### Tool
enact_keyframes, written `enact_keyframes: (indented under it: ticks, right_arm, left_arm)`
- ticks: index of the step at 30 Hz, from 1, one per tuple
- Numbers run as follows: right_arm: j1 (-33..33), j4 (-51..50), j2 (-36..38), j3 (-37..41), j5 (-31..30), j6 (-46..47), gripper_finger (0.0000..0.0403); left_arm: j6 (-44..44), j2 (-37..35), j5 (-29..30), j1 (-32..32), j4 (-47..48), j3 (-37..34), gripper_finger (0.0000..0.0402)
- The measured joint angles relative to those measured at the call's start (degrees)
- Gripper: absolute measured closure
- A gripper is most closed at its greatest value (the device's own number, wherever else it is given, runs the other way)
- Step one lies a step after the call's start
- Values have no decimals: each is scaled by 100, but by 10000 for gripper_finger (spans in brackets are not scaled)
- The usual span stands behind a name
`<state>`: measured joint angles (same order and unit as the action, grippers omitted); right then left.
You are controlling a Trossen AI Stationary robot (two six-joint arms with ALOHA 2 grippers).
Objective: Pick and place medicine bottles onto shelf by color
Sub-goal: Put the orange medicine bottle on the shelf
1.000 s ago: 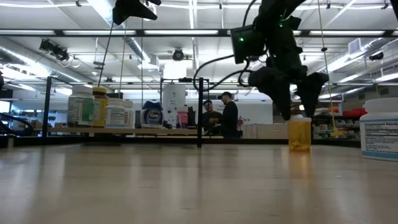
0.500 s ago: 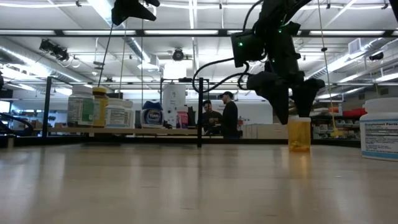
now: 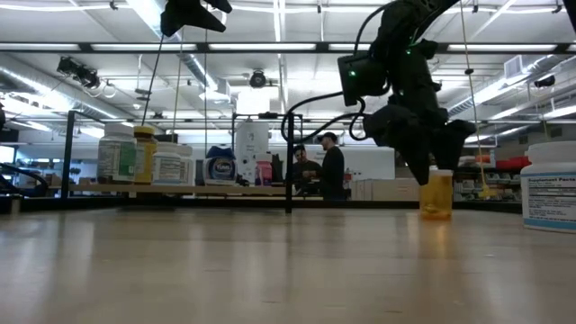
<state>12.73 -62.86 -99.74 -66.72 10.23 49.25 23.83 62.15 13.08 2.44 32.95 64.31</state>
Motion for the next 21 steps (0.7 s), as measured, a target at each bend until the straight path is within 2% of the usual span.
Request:
enact_keyframes:
  ticks: [4,9,15,21]
  right_arm:
    - [-72,78,-2,-92,214,50,141]
    - [-281,272,-2,-578,205,59,165]
    - [-482,593,-2,-1110,-238,223,208]
    - [-479,519,0,-1188,-275,85,245]
  left_arm:
    - [0,0,2,0,0,0,212]
    - [0,0,3,0,-2,0,212]
    - [-35,4,107,0,-3,0,212]
    - [-31,4,111,0,-4,0,212]
